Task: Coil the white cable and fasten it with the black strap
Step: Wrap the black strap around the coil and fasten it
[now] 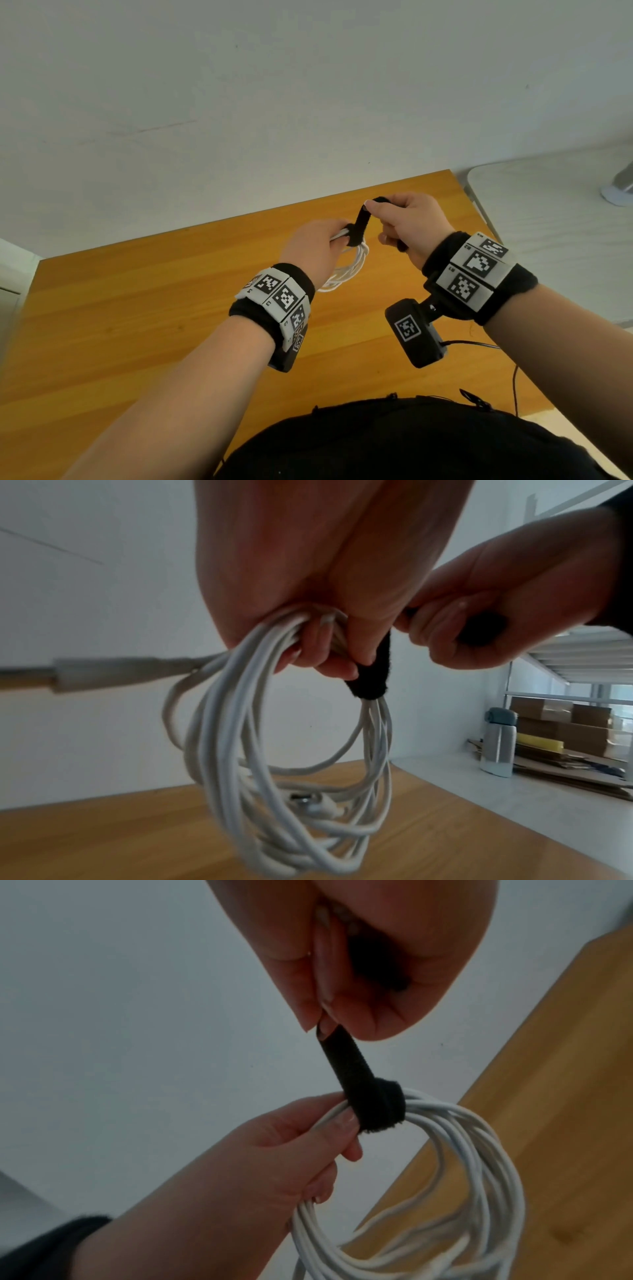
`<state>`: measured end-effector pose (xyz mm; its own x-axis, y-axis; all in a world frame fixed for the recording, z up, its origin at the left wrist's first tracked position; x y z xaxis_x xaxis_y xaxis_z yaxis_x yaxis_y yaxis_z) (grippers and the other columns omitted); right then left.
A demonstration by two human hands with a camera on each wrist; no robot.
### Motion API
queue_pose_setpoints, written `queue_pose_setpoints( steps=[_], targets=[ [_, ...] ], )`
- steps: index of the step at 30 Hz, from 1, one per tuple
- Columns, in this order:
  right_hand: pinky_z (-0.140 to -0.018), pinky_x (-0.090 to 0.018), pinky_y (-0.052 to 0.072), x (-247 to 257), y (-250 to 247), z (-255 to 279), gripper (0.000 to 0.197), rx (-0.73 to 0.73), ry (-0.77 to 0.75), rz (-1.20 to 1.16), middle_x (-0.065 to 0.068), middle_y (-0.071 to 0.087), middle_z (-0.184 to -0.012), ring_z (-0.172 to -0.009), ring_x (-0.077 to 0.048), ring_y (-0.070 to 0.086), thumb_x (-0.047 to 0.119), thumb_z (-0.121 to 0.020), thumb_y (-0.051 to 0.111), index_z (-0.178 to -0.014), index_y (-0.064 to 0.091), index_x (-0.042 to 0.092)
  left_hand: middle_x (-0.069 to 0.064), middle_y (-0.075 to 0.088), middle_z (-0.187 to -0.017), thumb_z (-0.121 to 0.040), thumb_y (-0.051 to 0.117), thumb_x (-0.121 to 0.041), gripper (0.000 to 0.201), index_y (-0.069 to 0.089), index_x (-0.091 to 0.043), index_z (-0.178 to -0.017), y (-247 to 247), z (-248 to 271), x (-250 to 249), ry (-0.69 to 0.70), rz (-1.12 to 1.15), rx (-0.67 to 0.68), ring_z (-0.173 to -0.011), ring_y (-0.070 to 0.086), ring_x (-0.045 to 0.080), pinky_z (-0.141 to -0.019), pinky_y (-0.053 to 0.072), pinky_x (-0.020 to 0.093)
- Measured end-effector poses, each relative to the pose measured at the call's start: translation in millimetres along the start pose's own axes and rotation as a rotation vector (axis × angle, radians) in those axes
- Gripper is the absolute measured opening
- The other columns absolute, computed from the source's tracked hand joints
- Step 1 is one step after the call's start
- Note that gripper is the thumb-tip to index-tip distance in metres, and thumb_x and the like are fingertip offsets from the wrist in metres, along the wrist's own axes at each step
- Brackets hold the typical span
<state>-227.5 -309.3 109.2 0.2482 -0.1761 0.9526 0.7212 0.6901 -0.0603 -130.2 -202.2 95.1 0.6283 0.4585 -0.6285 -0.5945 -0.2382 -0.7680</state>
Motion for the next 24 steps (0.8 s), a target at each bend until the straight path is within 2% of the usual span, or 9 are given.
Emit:
queue_pose_setpoints(
  steps=[3, 5, 9, 11, 14, 17, 19, 21, 24],
  targets=[
    [-0.051, -0.028, 0.037, -0.9, -0.7, -4.3, 0.017, 0.034, 0.044, -0.039, -0.001, 0.032, -0.056, -0.041, -0.011, 0.03, 0.014, -0.089, 0.06, -0.091, 0.063, -0.002, -0.001, 0.067, -0.115, -0.098, 0.043, -0.019, 0.031, 0.059, -0.027, -0.123, 1.6, 1.9, -9.0, 0.07, 0.017, 0.037, -0.104, 0.059, 0.019, -0.087, 0.046, 0.036],
    [-0.05, -0.026, 0.036, -2.2, -1.1, -6.3, 0.015, 0.054, 0.083, -0.044, -0.002, 0.034, -0.056, -0.039, -0.009, 0.032, 0.013, -0.089, 0.06, -0.089, 0.062, -0.002, 0.001, 0.067, -0.113, -0.097, 0.043, -0.019, 0.032, 0.059, -0.024, -0.124, 0.8, 3.1, -12.6, 0.119, 0.051, 0.051, -0.102, 0.059, 0.018, -0.086, 0.046, 0.036],
    [-0.053, -0.03, 0.034, -6.1, -3.9, -10.3, 0.021, 0.112, 0.124, 0.051, -0.008, 0.04, -0.059, -0.045, -0.014, 0.036, 0.013, -0.086, 0.064, -0.093, 0.063, -0.007, 0.001, 0.065, -0.085, -0.093, 0.047, -0.021, 0.023, 0.065, -0.022, -0.108, -1.5, 5.8, -16.2, 0.194, 0.035, 0.049, -0.075, 0.056, 0.015, -0.062, 0.041, 0.03],
    [-0.06, -0.033, 0.038, -5.7, -5.0, -11.3, 0.023, 0.131, 0.119, 0.114, -0.012, 0.048, -0.065, -0.053, -0.017, 0.042, 0.015, -0.082, 0.069, -0.091, 0.065, -0.006, -0.007, 0.06, -0.076, -0.089, 0.054, -0.025, 0.016, 0.066, -0.024, -0.1, -1.9, 7.1, -15.3, 0.184, 0.041, 0.033, -0.069, 0.051, 0.009, -0.058, 0.036, 0.023],
    [-0.073, -0.032, 0.044, -4.4, -4.4, -9.2, 0.022, 0.152, 0.127, 0.159, -0.014, 0.06, -0.081, -0.072, -0.019, 0.052, 0.017, -0.08, 0.069, -0.095, 0.069, 0.0, -0.02, 0.052, -0.077, -0.084, 0.065, -0.028, 0.021, 0.065, -0.026, -0.105, -2.5, 8.6, -13.9, 0.148, 0.075, 0.004, -0.074, 0.049, 0.003, -0.061, 0.034, 0.013],
    [-0.079, -0.033, 0.046, -7.8, -1.0, -8.7, 0.024, 0.176, 0.188, 0.146, -0.013, 0.06, -0.092, -0.085, -0.021, 0.055, 0.023, -0.08, 0.067, -0.094, 0.068, 0.004, -0.015, 0.054, -0.083, -0.083, 0.068, -0.029, 0.027, 0.063, -0.022, -0.108, -2.4, 8.7, -16.8, 0.138, 0.111, -0.034, -0.08, 0.051, 0.009, -0.068, 0.041, 0.02],
    [-0.09, -0.039, 0.046, -12.2, 0.5, -9.8, 0.034, 0.167, 0.254, 0.095, -0.011, 0.06, -0.098, -0.092, -0.022, 0.054, 0.031, -0.07, 0.068, -0.096, 0.065, 0.009, -0.01, 0.056, -0.082, -0.08, 0.071, -0.028, 0.028, 0.057, -0.022, -0.104, -3.8, 8.3, -17.4, 0.113, 0.174, -0.083, -0.075, 0.054, 0.01, -0.063, 0.041, 0.02],
    [-0.099, -0.043, 0.043, -15.0, 1.8, -10.9, 0.038, 0.163, 0.278, 0.051, -0.01, 0.06, -0.102, -0.095, -0.023, 0.055, 0.032, -0.068, 0.066, -0.1, 0.064, 0.01, -0.01, 0.057, -0.079, -0.079, 0.072, -0.026, 0.033, 0.052, -0.025, -0.105, -4.8, 7.7, -17.3, 0.103, 0.219, -0.108, -0.07, 0.055, 0.004, -0.058, 0.038, 0.015],
    [-0.096, -0.044, 0.045, -13.7, 3.1, -7.7, 0.038, 0.162, 0.287, 0.052, -0.011, 0.062, -0.101, -0.094, -0.025, 0.057, 0.03, -0.076, 0.064, -0.106, 0.065, 0.006, -0.018, 0.058, -0.086, -0.081, 0.07, -0.024, 0.041, 0.058, -0.027, -0.121, -5.9, 8.5, -19.3, 0.137, 0.221, -0.093, -0.076, 0.054, 0.0, -0.064, 0.039, 0.01]
  ],
)
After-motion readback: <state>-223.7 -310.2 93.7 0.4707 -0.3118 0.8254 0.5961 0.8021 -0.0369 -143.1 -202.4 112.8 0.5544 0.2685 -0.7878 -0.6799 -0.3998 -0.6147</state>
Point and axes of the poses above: each hand's wrist, its own z-axis away from the middle knuckle, its own y-axis out of the palm, x = y × z, the point moved 4 cm from there along -z, towards the middle knuckle
